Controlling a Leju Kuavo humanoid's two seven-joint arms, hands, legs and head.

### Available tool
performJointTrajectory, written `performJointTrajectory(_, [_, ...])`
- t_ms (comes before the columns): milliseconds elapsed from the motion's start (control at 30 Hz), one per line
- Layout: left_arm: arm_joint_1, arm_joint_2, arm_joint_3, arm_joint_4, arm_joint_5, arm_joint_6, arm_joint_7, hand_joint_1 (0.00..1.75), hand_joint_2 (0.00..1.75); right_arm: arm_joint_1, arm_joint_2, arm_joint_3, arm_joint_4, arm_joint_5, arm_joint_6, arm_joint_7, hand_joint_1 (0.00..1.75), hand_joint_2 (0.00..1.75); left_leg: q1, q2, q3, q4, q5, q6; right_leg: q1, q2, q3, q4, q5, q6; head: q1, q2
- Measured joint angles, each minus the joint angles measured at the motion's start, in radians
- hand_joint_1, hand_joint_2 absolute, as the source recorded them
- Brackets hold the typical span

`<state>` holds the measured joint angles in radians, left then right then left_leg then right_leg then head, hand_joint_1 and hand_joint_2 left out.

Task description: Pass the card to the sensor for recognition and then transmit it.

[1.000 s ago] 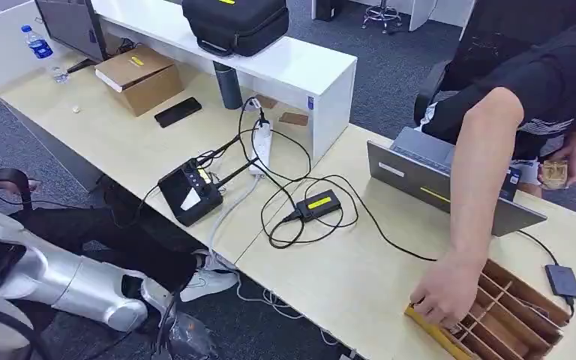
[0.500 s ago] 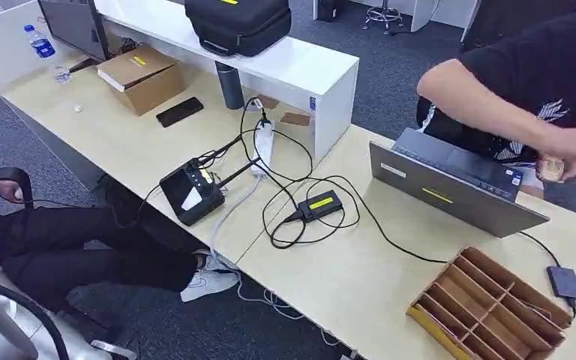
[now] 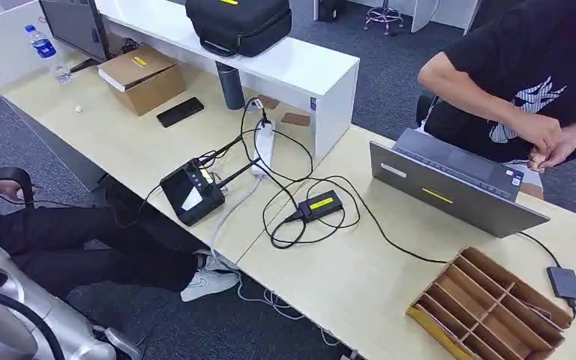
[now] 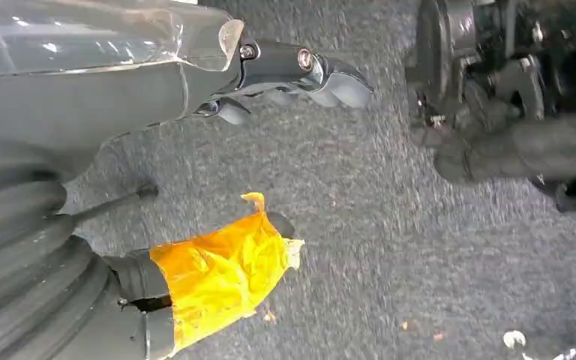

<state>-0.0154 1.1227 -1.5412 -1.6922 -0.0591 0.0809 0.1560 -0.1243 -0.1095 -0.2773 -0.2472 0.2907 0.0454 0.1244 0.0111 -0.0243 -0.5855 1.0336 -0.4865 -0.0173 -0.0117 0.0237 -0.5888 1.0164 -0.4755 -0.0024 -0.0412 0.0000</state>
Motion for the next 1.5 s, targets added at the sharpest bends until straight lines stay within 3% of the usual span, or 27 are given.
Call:
performJointTrajectory(367, [-0.028,0.016,-0.004,0.009,-0.021,-0.013,-0.021,0.0,1.75,-0.002,0.002,0.006,0.001,0.003,0.003,0.0,0.0,1.75,0.0,0.0,0.0,0.0,0.0,0.0,0.0,0.0,0.0,0.0,0.0,0.0,0.0,0.0])
performJointTrajectory(533, [-0.037,0.02,-0.006,0.014,-0.024,-0.049,-0.044,0.02,1.75,-0.007,0.004,0.011,0.001,0.018,0.003,0.007,0.0,1.75,0.0,0.0,0.0,0.0,0.0,0.0,0.0,0.0,0.0,0.0,0.0,0.0,0.0,0.0])
performJointTrajectory(567, [-0.04,0.021,-0.006,0.015,-0.024,-0.051,-0.048,0.17,1.75,-0.008,0.004,0.011,0.001,0.019,0.003,0.01,0.0,1.75,0.0,0.0,0.0,0.0,0.0,0.0,0.0,0.0,0.0,0.0,0.0,0.0,0.0,0.0])
performJointTrajectory(600, [-0.042,0.021,-0.006,0.017,-0.024,-0.058,-0.053,1.47,1.75,-0.01,0.005,0.011,0.001,0.019,0.003,0.011,0.0,1.75,0.0,0.0,0.0,0.0,0.0,0.0,0.0,0.0,0.0,0.0,0.0,0.0,0.0,0.0])
performJointTrajectory(700, [-0.046,0.023,-0.006,0.021,-0.02,-0.072,-0.063,1.54,1.75,-0.012,0.006,0.011,0.001,0.023,0.005,0.016,0.0,1.75,0.0,0.0,0.001,0.0,0.0,0.0,0.0,0.0,0.0,0.0,0.0,0.0,0.0,0.0])
performJointTrajectory(767, [-0.047,0.025,-0.006,0.023,-0.02,-0.077,-0.067,1.64,1.75,-0.014,0.007,0.011,0.001,0.027,0.013,0.014,0.37,1.75,0.0,0.0,0.001,0.0,0.0,0.0,0.0,0.0,0.0,0.0,0.0,0.0,0.0,0.0])
performJointTrajectory(800, [-0.047,0.025,-0.006,0.023,-0.02,-0.08,-0.068,1.62,1.75,-0.015,0.008,0.012,0.001,0.032,0.016,0.013,0.72,1.75,0.0,0.0,0.001,0.0,0.0,0.0,0.0,0.0,0.0,0.0,0.0,0.0,0.0,0.0])
performJointTrajectory(833, [-0.048,0.026,-0.006,0.024,-0.021,-0.081,-0.071,1.61,1.75,-0.015,0.008,0.012,0.001,0.033,0.018,0.012,1.26,1.75,0.0,0.0,0.001,0.0,0.0,0.0,0.0,0.0,0.0,0.0,0.0,0.0,0.0,0.0])
performJointTrajectory(967, [-0.054,0.029,-0.006,0.027,-0.028,-0.089,-0.077,1.59,1.75,-0.016,0.008,0.012,0.001,0.035,0.025,0.01,1.33,1.75,0.0,0.0,0.0,0.0,0.0,0.0,0.0,0.0,0.0,0.0,0.0,0.0,0.0,0.0])
performJointTrajectory(1033, [-0.057,0.029,-0.006,0.029,-0.031,-0.093,-0.079,1.62,1.75,-0.016,0.008,0.014,0.001,0.037,0.029,0.008,1.29,1.75,0.0,0.0,0.0,0.0,0.0,0.0,0.0,0.0,0.0,0.0,0.0,0.0,0.0,0.0])
performJointTrajectory(1100, [-0.059,0.03,-0.006,0.029,-0.037,-0.101,-0.086,1.59,1.75,-0.017,0.008,0.016,0.001,0.037,0.035,0.007,0.96,1.75,0.0,0.0,0.001,0.0,0.0,0.0,0.0,0.0,0.0,0.0,0.0,0.0,0.0,0.0])
performJointTrajectory(1167, [-0.06,0.033,-0.006,0.03,-0.039,-0.105,-0.089,1.47,1.75,-0.017,0.008,0.018,0.001,0.037,0.038,0.006,0.0,1.75,0.0,0.0,0.001,0.0,0.0,0.0,0.0,0.0,0.0,0.0,0.0,0.0,0.0,0.0])
performJointTrajectory(1200, [-0.06,0.034,-0.006,0.031,-0.039,-0.107,-0.09,1.47,1.75,-0.018,0.008,0.018,0.001,0.038,0.039,0.003,0.0,1.75,0.0,0.0,0.001,0.0,0.0,0.0,0.0,0.0,0.0,0.0,0.0,0.0,0.0,0.0])
performJointTrajectory(1233, [-0.06,0.036,-0.006,0.031,-0.04,-0.109,-0.092,0.99,1.75,-0.018,0.008,0.019,0.001,0.042,0.045,-0.002,0.0,1.75,0.0,0.0,0.001,0.0,0.0,0.0,0.0,0.0,0.0,0.0,0.0,0.0,0.0,0.0])
performJointTrajectory(1267, [-0.06,0.037,-0.006,0.031,-0.04,-0.109,-0.093,0.16,1.75,-0.018,0.008,0.019,0.001,0.047,0.051,-0.008,0.0,1.75,0.0,0.0,0.001,0.0,0.0,0.0,0.0,0.0,0.0,0.0,0.0,0.0,0.0,0.0])
performJointTrajectory(1300, [-0.06,0.037,-0.006,0.031,-0.04,-0.111,-0.093,0.0,1.75,-0.019,0.008,0.019,0.001,0.052,0.055,-0.011,0.0,1.75,0.0,0.0,0.001,0.0,0.0,0.0,0.0,0.0,0.0,0.0,0.0,0.0,0.0,0.0])
performJointTrajectory(1500, [-0.053,-0.019,0.087,0.091,-0.017,-0.133,-0.109,0.0,1.75,-0.011,0.016,0.04,0.0,0.04,0.08,-0.038,0.0,1.75,0.0,0.0,0.002,0.0,0.0,0.0,0.0,0.0,0.001,0.0,0.0,0.0,0.0,0.0])
